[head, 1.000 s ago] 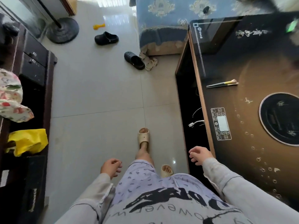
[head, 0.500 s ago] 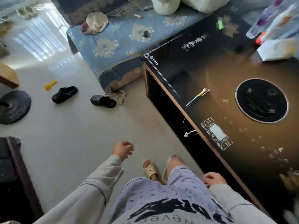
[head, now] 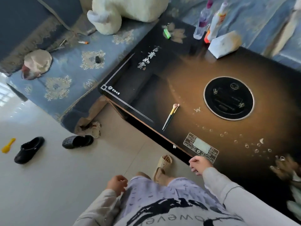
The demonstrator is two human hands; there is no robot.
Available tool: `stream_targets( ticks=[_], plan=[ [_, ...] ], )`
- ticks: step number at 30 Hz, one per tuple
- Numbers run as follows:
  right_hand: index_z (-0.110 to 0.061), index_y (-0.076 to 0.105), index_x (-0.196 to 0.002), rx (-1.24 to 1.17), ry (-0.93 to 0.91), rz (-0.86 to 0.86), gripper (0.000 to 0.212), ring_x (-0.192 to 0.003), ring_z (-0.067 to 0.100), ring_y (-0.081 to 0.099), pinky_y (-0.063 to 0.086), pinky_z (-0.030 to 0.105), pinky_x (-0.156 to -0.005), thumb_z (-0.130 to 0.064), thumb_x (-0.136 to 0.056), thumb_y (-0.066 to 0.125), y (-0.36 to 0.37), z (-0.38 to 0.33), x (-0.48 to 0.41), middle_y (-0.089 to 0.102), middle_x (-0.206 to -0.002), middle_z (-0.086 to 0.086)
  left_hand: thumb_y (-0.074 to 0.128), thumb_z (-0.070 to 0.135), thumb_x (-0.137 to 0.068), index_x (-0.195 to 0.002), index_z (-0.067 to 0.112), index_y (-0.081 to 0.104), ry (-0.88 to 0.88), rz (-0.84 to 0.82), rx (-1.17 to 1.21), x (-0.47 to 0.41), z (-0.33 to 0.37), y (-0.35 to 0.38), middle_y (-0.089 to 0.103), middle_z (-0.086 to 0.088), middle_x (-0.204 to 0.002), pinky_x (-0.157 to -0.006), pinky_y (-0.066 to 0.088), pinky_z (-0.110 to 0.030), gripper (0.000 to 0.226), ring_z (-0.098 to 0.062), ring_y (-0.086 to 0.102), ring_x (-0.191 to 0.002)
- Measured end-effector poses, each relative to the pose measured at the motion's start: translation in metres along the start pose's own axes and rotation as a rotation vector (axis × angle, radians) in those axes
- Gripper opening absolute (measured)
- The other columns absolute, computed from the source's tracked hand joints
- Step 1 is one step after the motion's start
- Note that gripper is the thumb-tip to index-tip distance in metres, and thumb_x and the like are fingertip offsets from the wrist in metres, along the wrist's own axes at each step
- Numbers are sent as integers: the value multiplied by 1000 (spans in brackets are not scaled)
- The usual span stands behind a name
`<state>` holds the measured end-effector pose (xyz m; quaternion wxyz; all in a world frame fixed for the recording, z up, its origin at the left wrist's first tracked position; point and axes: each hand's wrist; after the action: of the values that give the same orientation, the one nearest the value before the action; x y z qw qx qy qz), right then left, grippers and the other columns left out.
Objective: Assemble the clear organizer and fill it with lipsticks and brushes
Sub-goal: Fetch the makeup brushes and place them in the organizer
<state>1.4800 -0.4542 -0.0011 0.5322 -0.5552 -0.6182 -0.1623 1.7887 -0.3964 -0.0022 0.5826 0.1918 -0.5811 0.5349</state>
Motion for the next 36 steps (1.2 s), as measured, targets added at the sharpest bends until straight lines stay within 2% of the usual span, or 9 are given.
stream_targets(
  ticks=[3, 7, 11, 16, 21, 25, 29, 32, 36],
  plan=[
    [-16, 51, -60, -43, -14, 10, 32, -48, 13, 46, 31, 18, -42, 4, -85, 47, -12, -23, -7, 54, -59, 4, 48, -3, -85, -60, 15, 52, 13, 27, -28, -14, 28, -13, 53, -3, -58, -45, 33, -20, 31, -18, 47, -47],
    [-17, 52, -59, -89, 30, 33, 31, -50, 14, 48, 34, 19, -44, 1, -84, 48, -17, -36, -15, 55, -60, 3, 45, -2, -89, -60, 13, 51, 52, -10, -54, -31, 74, -26, 52, -3, -58, -38, 26, -14, 32, -16, 44, -44],
    [-16, 51, -58, -154, 107, 62, 33, -50, 15, 47, 34, 20, -45, 1, -85, 47, -13, -42, -23, 53, -59, 4, 43, -1, -88, -64, 14, 52, 104, -63, -160, -51, 128, -35, 53, -1, -61, -37, 29, -14, 30, -6, 49, -36],
    [-15, 52, -61, -202, 152, 72, 28, -51, 14, 50, 37, 20, -46, -1, -85, 46, -8, -70, -34, 55, -62, 6, 45, 7, -90, -99, 3, 64, 243, -109, -316, -73, 199, -29, 61, -8, -84, -56, 43, -20, 22, -21, 56, -71],
    [-14, 58, -71, -215, 135, 103, 18, -52, 13, 52, 41, 21, -47, -6, -84, 47, -10, -113, -61, 60, -74, 9, 50, 13, -87, -97, 4, 66, 359, -154, -366, -93, 254, 0, 62, -9, -85, -73, 48, -26, 21, -21, 58, -76],
    [-12, 63, -78, -242, 123, 147, 9, -67, 24, 59, 47, 26, -54, -9, -83, 56, -5, -140, -95, 61, -77, 10, 59, 24, -84, -100, 10, 63, 431, -110, -447, -112, 281, 27, 65, -9, -96, -77, 49, -28, 21, -22, 59, -83],
    [-11, 68, -92, -202, 125, 207, 14, -93, 31, 65, 54, 39, -84, -19, -83, 61, 3, -158, -122, 70, -92, 11, 63, 28, -82, -104, 11, 56, 496, -57, -500, -120, 294, 45, 65, -9, -93, -76, 52, -32, 29, -26, 62, -83],
    [-15, 66, -96, -160, 170, 263, 17, -99, 29, 63, 46, 28, -75, -25, -84, 59, 8, -165, -136, 69, -104, 9, 62, 29, -81, -98, 7, 54, 560, -24, -571, -127, 299, 52, 64, -12, -94, -72, 47, -35, 29, -32, 61, -85],
    [-18, 65, -101, -105, 201, 335, 21, -103, 29, 61, 37, 26, -72, -28, -84, 60, 11, -172, -146, 67, -108, 7, 57, 25, -84, -95, 2, 54, 589, 7, -627, -132, 306, 57, 61, -16, -100, -75, 48, -38, 25, -37, 60, -90]
  ],
)
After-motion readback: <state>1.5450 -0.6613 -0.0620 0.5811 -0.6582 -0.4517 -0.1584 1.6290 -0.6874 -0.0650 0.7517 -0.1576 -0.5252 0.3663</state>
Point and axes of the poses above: each hand's wrist, its own x-axis away from the middle knuckle, its own y-axis out of the palm, z = x × y
